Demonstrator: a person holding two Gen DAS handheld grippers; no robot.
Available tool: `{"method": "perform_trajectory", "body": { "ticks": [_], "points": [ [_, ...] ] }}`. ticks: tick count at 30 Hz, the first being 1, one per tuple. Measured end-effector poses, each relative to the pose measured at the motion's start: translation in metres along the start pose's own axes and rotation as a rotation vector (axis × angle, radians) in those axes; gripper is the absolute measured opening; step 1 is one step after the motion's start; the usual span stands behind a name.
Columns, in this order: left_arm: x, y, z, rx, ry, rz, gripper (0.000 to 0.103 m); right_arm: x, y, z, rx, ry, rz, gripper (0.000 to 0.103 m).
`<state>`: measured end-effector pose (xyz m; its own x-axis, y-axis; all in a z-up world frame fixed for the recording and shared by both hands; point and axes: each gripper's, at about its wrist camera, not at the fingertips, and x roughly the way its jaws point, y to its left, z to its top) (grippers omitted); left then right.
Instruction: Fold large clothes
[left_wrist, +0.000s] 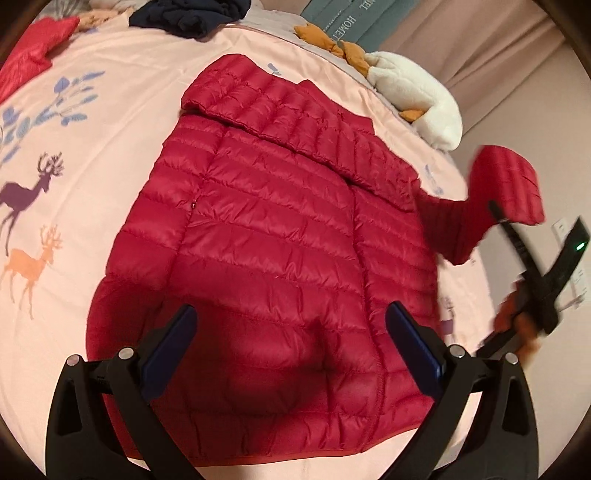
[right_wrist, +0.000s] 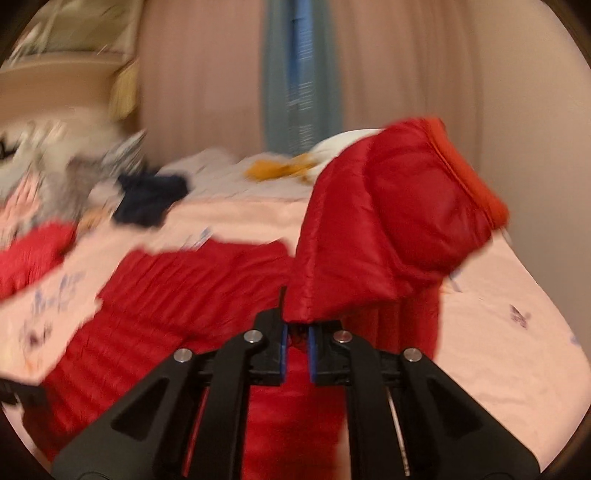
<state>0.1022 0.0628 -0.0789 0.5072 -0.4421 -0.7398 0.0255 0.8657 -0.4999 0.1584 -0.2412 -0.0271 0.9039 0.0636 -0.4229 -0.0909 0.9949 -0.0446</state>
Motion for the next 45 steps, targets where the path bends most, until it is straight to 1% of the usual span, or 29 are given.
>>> {"method": "perform_trajectory", "body": {
  "ticks": [2,3,4,5,6,7,8,9,10,13,15,16,19,20,22,23,25,26,28,31,34,37,39,41,43,44,45],
  "points": [
    [0.000,0.004,0.002,-0.026,0.005,-0.040,0.102,0.009,0.027,-0.011,-0.079,0.040,0.019,0.014],
    [-0.001,0.006,0.004,-0.034,0.005,-0.059,0.102,0.015,0.041,-0.017,-0.122,0.068,0.037,0.018],
    [0.000,0.007,0.006,-0.043,0.006,-0.080,0.102,0.020,0.054,-0.024,-0.166,0.096,0.052,0.028],
    [0.000,0.008,0.007,-0.048,0.005,-0.093,0.102,0.024,0.061,-0.029,-0.196,0.118,0.057,0.036],
    [0.000,0.008,0.009,-0.049,0.000,-0.108,0.102,0.028,0.071,-0.037,-0.234,0.145,0.055,0.048],
    [0.000,0.009,0.011,-0.051,-0.006,-0.121,0.102,0.029,0.078,-0.041,-0.253,0.157,0.055,0.052],
    [0.000,0.010,0.015,-0.058,-0.012,-0.136,0.102,0.027,0.082,-0.048,-0.279,0.167,0.062,0.052],
    [0.001,0.011,0.017,-0.063,-0.015,-0.158,0.102,0.021,0.083,-0.054,-0.292,0.172,0.064,0.054],
    [0.002,0.012,0.020,-0.070,-0.015,-0.181,0.102,0.019,0.086,-0.054,-0.302,0.172,0.058,0.058],
    [0.009,0.016,0.029,-0.110,-0.002,-0.259,0.102,-0.003,0.082,-0.058,-0.299,0.134,0.049,0.068],
    [0.017,0.015,0.037,-0.127,0.008,-0.296,0.102,-0.023,0.074,-0.060,-0.253,0.104,0.041,0.071],
    [0.021,0.013,0.041,-0.125,0.015,-0.314,0.102,-0.025,0.074,-0.059,-0.229,0.098,0.044,0.071],
    [0.043,-0.002,0.055,-0.124,0.059,-0.391,0.102,-0.048,0.053,-0.068,-0.072,0.077,0.074,0.075],
    [0.050,-0.005,0.059,-0.123,0.075,-0.415,0.102,-0.057,0.043,-0.072,0.008,0.070,0.096,0.075],
    [0.070,-0.015,0.067,-0.133,0.113,-0.455,0.102,-0.065,0.030,-0.080,0.109,0.061,0.118,0.075],
    [0.077,-0.019,0.070,-0.131,0.127,-0.469,0.102,-0.067,0.026,-0.083,0.140,0.059,0.123,0.075],
    [0.095,-0.026,0.074,-0.144,0.150,-0.471,0.102,-0.073,0.018,-0.089,0.191,0.052,0.131,0.075],
    [0.107,-0.030,0.076,-0.148,0.174,-0.477,0.102,-0.077,0.014,-0.092,0.212,0.046,0.132,0.075],
    [0.125,-0.036,0.079,-0.160,0.200,-0.452,0.102,-0.081,0.011,-0.096,0.228,0.041,0.132,0.075],
    [0.148,-0.046,0.084,-0.146,0.234,-0.448,0.102,-0.087,0.004,-0.100,0.250,0.034,0.143,0.075],
    [0.158,-0.051,0.093,-0.163,0.229,-0.463,0.102,-0.091,-0.002,-0.104,0.275,0.026,0.152,0.076],
    [0.164,-0.049,0.102,-0.223,0.183,-0.471,0.102,-0.090,-0.007,-0.107,0.302,0.026,0.164,0.076],
    [0.165,-0.045,0.103,-0.251,0.167,-0.464,0.101,-0.090,-0.010,-0.110,0.320,0.031,0.162,0.076],
    [0.163,-0.044,0.101,-0.253,0.138,-0.425,0.089,-0.087,-0.013,-0.113,0.343,0.047,0.167,0.076],
    [0.163,-0.041,0.099,-0.250,0.125,-0.375,0.066,-0.086,-0.016,-0.117,0.361,0.058,0.176,0.076],
    [0.163,-0.037,0.098,-0.256,0.129,-0.354,0.059,-0.086,-0.017,-0.118,0.364,0.059,0.177,0.076],
    [0.163,-0.034,0.098,-0.261,0.134,-0.342,0.049,-0.087,-0.017,-0.118,0.364,0.057,0.177,0.076]
  ]
}}
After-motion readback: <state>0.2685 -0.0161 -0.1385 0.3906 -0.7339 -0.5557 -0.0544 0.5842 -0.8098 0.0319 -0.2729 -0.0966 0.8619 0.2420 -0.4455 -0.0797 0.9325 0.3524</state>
